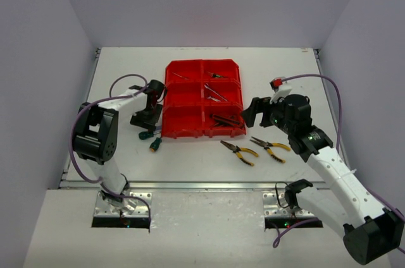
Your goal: Sort the tools into containers
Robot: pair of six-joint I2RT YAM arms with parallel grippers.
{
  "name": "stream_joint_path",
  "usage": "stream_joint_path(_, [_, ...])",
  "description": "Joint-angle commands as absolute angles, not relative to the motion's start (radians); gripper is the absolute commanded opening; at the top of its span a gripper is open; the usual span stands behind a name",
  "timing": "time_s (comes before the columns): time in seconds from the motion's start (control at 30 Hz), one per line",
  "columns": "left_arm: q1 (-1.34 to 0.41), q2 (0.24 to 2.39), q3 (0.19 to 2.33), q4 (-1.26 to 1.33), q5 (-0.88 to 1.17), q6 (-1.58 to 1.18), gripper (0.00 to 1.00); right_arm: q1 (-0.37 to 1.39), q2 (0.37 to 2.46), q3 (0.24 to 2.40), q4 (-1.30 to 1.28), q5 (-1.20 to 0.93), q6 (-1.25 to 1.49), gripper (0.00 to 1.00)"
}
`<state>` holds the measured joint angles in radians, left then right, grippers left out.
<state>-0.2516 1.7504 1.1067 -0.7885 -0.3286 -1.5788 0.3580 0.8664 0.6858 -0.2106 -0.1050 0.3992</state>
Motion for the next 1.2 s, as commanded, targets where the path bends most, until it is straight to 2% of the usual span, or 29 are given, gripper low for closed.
stream_joint_path(0.0, [-0.241,1.752,1.089,-0.768,-0.332,-1.604,0.57,0.36,0.849,0.681,-0.16,-0.11,0.391,0.99])
stream_joint_path(0.23, [-0.233,1.778,1.089,-0.745,-0.366,-1.606,0.51,0.36,0.839,0.674,-0.151,-0.127,0.393,0.99])
stream_joint_path(0.3, [-0.231,1.789,1.094,-0.744,-0.368,-1.604,0.46,0.359,0.84,0.673,-0.15,-0.126,0.391,0.99])
stream_joint_path(0.43, [-0.228,1.814,1.106,-0.752,-0.374,-1.603,0.44,0.36,0.837,0.672,-0.152,-0.123,0.39,0.99])
stream_joint_path(0.53, [-0.225,1.832,1.108,-0.749,-0.377,-1.601,0.34,0.36,0.835,0.672,-0.151,-0.12,0.388,0.99])
stream_joint_path(0.63, [-0.21,1.853,1.115,-0.751,-0.386,-1.6,0.15,0.362,0.836,0.67,-0.152,-0.121,0.388,0.99])
stream_joint_path(0.67, [-0.202,1.855,1.115,-0.752,-0.387,-1.598,0.13,0.362,0.835,0.67,-0.151,-0.121,0.388,0.99])
stream_joint_path(0.77, [-0.167,1.851,1.119,-0.766,-0.402,-1.598,0.0,0.36,0.834,0.67,-0.149,-0.118,0.387,0.99])
stream_joint_path(1.03, [-0.126,1.77,1.263,-0.933,-0.582,-1.656,0.0,0.36,0.831,0.67,-0.149,-0.118,0.387,0.99])
stream_joint_path(1.17, [-0.126,1.772,1.446,-1.033,-0.69,-1.66,0.0,0.36,0.828,0.67,-0.15,-0.12,0.385,0.99])
